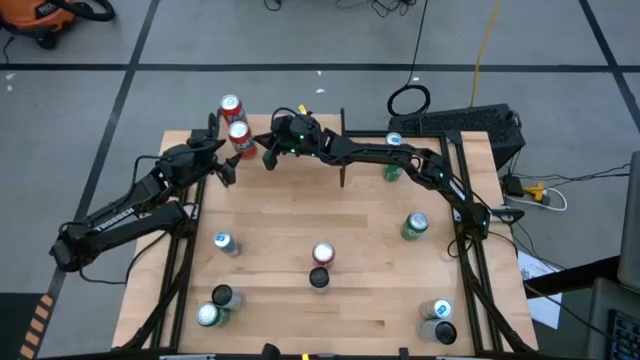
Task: Place canned beverage on shelf
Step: Put the right orange soda can on the shelf, then put the orange soda can on the shelf
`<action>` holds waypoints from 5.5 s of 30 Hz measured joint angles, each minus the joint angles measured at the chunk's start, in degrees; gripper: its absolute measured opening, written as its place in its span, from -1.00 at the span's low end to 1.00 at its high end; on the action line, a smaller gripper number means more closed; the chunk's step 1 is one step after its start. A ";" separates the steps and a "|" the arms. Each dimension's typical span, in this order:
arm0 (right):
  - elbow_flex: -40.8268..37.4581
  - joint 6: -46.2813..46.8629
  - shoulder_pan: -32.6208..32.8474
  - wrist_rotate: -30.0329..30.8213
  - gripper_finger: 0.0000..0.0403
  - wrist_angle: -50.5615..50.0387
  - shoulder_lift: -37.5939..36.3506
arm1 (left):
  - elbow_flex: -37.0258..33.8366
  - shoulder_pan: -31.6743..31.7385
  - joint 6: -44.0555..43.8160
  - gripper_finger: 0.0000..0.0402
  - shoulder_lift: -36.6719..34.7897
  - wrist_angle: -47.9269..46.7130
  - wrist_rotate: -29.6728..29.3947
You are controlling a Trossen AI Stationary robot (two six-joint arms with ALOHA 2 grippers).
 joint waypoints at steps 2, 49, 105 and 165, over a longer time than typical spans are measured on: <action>-0.01 -0.30 0.00 -0.03 -1.00 1.20 0.87 | 0.00 0.00 0.03 0.72 0.12 0.02 -0.45; -38.56 -5.37 4.65 9.40 -1.00 -4.21 -30.21 | 0.00 -0.72 -1.07 -0.75 -10.70 -6.40 10.17; -55.17 -6.78 8.72 16.75 -1.00 5.91 -41.56 | -0.04 -12.86 7.32 -1.00 11.42 14.46 -22.44; -55.12 17.16 21.67 14.87 0.19 -50.57 -66.70 | 13.08 -39.60 3.34 0.00 25.86 1.02 -1.09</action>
